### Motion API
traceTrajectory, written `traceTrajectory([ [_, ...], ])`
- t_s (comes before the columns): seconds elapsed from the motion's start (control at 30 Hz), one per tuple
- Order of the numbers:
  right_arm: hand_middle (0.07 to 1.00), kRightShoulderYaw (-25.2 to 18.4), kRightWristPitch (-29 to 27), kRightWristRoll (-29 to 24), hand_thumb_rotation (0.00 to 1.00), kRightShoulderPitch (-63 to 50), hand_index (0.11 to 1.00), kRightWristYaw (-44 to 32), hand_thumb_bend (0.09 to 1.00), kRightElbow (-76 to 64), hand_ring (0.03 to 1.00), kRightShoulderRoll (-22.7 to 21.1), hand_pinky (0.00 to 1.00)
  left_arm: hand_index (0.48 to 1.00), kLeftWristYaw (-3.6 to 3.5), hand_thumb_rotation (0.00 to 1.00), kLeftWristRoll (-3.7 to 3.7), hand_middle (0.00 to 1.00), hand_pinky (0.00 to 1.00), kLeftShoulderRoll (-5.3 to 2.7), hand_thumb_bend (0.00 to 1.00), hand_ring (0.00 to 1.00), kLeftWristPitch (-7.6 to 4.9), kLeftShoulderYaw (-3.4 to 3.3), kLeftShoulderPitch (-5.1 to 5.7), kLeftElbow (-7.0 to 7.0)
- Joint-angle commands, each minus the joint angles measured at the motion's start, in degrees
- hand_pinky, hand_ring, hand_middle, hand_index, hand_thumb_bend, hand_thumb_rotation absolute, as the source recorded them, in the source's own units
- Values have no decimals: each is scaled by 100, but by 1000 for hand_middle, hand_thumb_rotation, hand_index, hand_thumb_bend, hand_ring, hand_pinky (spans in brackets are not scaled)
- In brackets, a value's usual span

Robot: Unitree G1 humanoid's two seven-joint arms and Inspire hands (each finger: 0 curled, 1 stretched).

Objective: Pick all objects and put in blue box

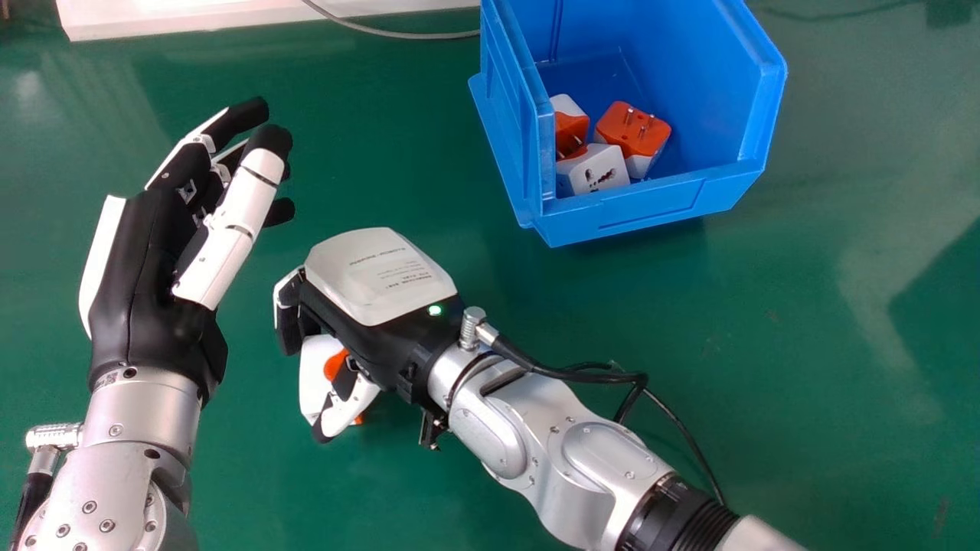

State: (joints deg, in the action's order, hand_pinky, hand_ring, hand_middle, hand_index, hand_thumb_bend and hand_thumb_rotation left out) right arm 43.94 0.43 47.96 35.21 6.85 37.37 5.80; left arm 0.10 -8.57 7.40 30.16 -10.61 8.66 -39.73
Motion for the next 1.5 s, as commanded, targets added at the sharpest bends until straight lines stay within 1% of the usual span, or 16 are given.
traceTrajectory([
  [0.0,526,-27,-80,47,12,107,467,160,509,-65,435,20,357,820,-5,581,9,801,751,22,515,816,-31,-28,-21,-169],
  [0.23,522,-46,-63,15,3,58,451,195,501,-114,430,0,350,820,-45,590,-27,800,744,38,530,813,-44,-69,-46,-131],
  [0.37,522,-81,-28,-24,1,15,451,160,500,-185,428,7,350,820,-54,591,-18,799,743,44,532,812,-52,-79,-63,-95],
  [0.47,526,-129,-29,-63,1,-31,461,149,499,-281,429,-3,350,820,-55,592,-11,799,742,54,534,812,-37,-79,-70,-115],
  [0.6,528,-250,0,-169,0,-103,469,55,498,-448,429,-28,350,820,-73,592,-20,799,742,67,534,812,-36,-92,-76,-114],
  [0.8,529,-431,221,-304,0,-355,481,-182,497,-949,429,-66,349,820,-116,593,-26,799,742,68,534,812,-63,-140,-98,-50],
  [0.9,529,-475,383,-280,0,-546,481,-250,497,-1315,429,-129,349,820,-116,593,-18,799,742,68,534,812,-30,-146,-116,-74],
  [0.97,529,-504,498,-270,0,-678,484,-300,496,-1610,431,-187,347,820,-125,593,-26,799,742,67,535,812,-33,-155,-117,-75],
  [1.1,534,-613,629,-344,0,-898,490,-479,495,-2157,434,-292,346,820,-153,593,-37,799,744,79,535,813,-62,-190,-132,-18],
  [1.27,538,-730,785,-389,0,-1167,502,-764,493,-2864,436,-409,342,820,-179,594,-57,799,746,105,537,813,-70,-232,-155,36],
  [1.47,541,-823,879,-337,0,-1563,515,-858,491,-3583,435,-570,338,819,-210,595,-59,799,747,113,541,813,-155,-291,-201,193],
])
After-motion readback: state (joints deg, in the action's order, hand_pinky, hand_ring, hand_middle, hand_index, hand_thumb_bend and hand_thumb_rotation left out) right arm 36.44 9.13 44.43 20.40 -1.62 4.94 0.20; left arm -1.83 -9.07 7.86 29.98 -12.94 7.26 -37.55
